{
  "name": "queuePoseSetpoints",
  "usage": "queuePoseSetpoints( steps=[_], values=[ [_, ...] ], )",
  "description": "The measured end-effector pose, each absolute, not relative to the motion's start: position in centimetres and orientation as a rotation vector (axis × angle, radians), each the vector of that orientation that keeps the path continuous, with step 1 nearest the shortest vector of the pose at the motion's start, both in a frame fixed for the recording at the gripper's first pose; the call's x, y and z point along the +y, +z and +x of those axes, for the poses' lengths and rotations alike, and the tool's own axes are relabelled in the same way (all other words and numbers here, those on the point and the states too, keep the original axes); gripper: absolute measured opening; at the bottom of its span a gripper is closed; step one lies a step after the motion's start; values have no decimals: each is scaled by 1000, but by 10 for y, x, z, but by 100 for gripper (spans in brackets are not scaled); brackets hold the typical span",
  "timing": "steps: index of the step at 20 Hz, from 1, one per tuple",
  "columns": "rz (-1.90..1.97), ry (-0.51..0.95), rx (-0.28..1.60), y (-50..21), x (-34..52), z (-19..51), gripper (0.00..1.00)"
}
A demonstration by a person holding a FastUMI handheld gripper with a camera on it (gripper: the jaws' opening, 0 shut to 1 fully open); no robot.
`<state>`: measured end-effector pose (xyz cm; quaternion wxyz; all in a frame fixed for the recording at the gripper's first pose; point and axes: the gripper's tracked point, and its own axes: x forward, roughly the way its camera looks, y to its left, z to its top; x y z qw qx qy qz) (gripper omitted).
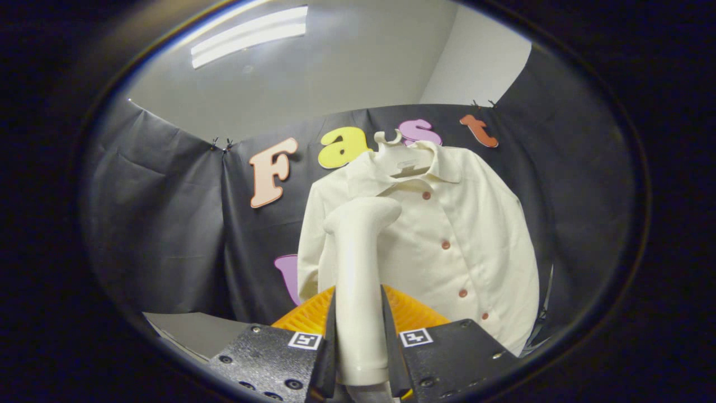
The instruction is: Iron the clothes twice with a garment steamer, once on the left side and once on the right side.
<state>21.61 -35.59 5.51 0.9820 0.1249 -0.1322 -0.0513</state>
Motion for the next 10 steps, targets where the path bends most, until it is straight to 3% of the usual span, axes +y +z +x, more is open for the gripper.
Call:
queuePoseSetpoints(
  steps=[10],
  values=[
    [303,-66,-207,-5,-362,217,36]
  ],
)
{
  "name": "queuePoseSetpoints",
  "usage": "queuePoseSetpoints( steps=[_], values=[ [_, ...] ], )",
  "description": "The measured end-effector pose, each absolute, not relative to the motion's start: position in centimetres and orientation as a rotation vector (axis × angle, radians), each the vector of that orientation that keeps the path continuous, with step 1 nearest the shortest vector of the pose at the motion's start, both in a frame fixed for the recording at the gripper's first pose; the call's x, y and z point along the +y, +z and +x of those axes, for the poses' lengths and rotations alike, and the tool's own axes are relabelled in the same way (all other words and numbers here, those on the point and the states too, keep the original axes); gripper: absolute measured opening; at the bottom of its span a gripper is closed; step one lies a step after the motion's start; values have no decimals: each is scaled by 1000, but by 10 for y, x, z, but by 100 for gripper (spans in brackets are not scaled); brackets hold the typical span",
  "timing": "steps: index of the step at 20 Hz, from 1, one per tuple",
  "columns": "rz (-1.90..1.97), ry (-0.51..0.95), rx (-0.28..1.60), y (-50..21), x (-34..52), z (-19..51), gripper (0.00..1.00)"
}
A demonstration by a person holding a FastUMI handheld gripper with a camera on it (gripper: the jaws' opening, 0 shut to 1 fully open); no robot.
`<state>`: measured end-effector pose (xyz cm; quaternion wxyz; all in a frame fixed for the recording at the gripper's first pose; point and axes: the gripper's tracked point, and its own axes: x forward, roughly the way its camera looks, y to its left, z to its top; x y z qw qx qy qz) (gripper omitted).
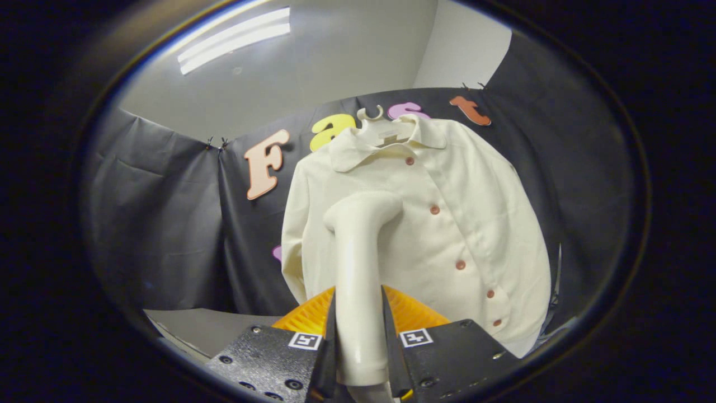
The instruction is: Iron the clothes twice with a garment steamer, once on the left side and once on the right side.
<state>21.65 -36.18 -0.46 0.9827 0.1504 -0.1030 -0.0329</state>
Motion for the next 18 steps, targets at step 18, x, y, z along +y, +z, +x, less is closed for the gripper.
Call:
queuePoseSetpoints(
  steps=[18],
  values=[
    [421,-42,13,-199,-350,160,36]
  ],
)
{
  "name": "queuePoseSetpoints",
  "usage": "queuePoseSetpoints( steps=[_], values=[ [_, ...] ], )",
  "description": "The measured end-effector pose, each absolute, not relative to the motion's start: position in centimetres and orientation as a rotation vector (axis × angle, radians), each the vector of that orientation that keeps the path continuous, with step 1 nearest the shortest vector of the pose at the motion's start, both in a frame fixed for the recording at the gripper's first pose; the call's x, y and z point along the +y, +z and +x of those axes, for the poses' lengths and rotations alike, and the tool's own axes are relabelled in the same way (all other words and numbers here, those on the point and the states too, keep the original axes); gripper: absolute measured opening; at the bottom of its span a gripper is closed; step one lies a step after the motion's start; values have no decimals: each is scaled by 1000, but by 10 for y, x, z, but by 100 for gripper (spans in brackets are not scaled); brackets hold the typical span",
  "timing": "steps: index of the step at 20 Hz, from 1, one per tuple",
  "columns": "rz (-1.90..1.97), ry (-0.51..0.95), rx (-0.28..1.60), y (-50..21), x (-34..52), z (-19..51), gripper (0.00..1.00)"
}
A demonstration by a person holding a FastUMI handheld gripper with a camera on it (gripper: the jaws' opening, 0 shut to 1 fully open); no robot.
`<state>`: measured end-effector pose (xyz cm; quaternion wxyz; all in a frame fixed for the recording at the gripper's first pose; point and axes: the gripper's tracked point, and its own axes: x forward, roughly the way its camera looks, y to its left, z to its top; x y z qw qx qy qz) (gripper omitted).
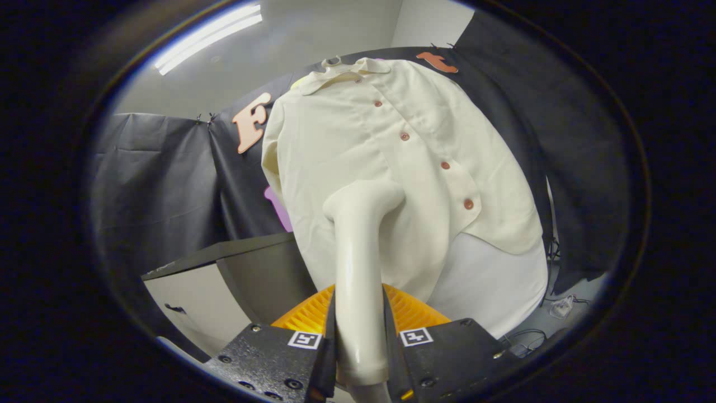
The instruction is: Iron the clothes twice with a garment steamer, once on the left side and once on the right side.
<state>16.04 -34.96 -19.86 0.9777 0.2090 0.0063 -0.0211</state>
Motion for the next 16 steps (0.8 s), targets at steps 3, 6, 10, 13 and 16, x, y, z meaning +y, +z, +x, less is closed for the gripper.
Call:
queuePoseSetpoints(
  steps=[3,6,10,13,16],
  values=[
    [431,-43,48,-230,-348,149,37],
    [454,-44,83,-258,-347,140,37],
    [471,-50,114,-281,-351,126,37],
    [490,-55,120,-281,-356,116,35],
    [500,-54,102,-265,-362,108,35]
  ],
)
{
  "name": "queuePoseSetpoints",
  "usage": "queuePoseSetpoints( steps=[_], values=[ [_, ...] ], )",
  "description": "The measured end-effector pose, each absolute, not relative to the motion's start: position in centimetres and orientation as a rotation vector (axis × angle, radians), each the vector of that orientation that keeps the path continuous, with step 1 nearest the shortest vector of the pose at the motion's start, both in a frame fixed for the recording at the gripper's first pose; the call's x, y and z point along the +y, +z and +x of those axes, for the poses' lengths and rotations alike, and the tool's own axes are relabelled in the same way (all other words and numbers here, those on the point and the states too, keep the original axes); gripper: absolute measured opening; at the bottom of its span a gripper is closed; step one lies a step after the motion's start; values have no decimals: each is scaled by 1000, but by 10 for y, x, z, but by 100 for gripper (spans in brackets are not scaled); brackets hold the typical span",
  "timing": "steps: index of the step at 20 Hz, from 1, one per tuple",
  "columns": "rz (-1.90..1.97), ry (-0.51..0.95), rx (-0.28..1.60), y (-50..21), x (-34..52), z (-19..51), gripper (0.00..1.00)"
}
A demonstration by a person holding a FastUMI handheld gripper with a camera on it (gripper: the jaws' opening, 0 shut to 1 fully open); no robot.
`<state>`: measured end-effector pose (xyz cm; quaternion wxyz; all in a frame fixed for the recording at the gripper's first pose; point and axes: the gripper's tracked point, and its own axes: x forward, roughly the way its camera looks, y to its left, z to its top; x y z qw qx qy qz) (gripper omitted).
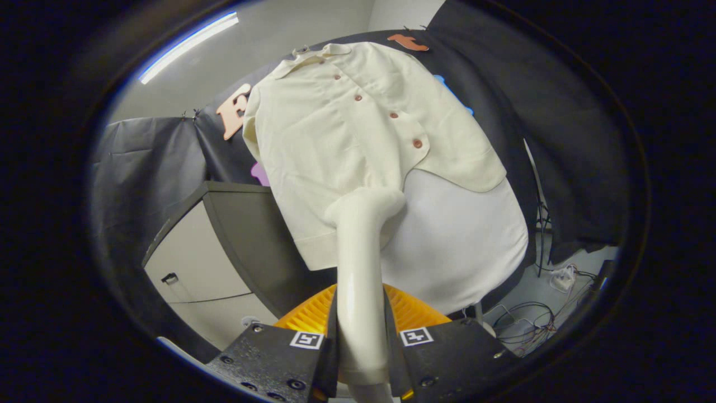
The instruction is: Iron the clothes twice with a garment steamer, once on the left side and once on the right side.
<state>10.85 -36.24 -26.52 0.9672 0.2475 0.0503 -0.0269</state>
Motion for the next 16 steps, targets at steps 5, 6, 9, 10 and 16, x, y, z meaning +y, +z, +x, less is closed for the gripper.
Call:
queuePoseSetpoints(
  steps=[5,6,9,10,16],
  values=[
    [497,-60,4,-200,-383,95,35],
    [494,-65,-27,-182,-392,94,35],
    [455,-92,-85,-130,-416,101,34],
    [437,-100,-103,-113,-425,102,34],
    [367,-130,-211,-22,-458,121,34]
  ],
)
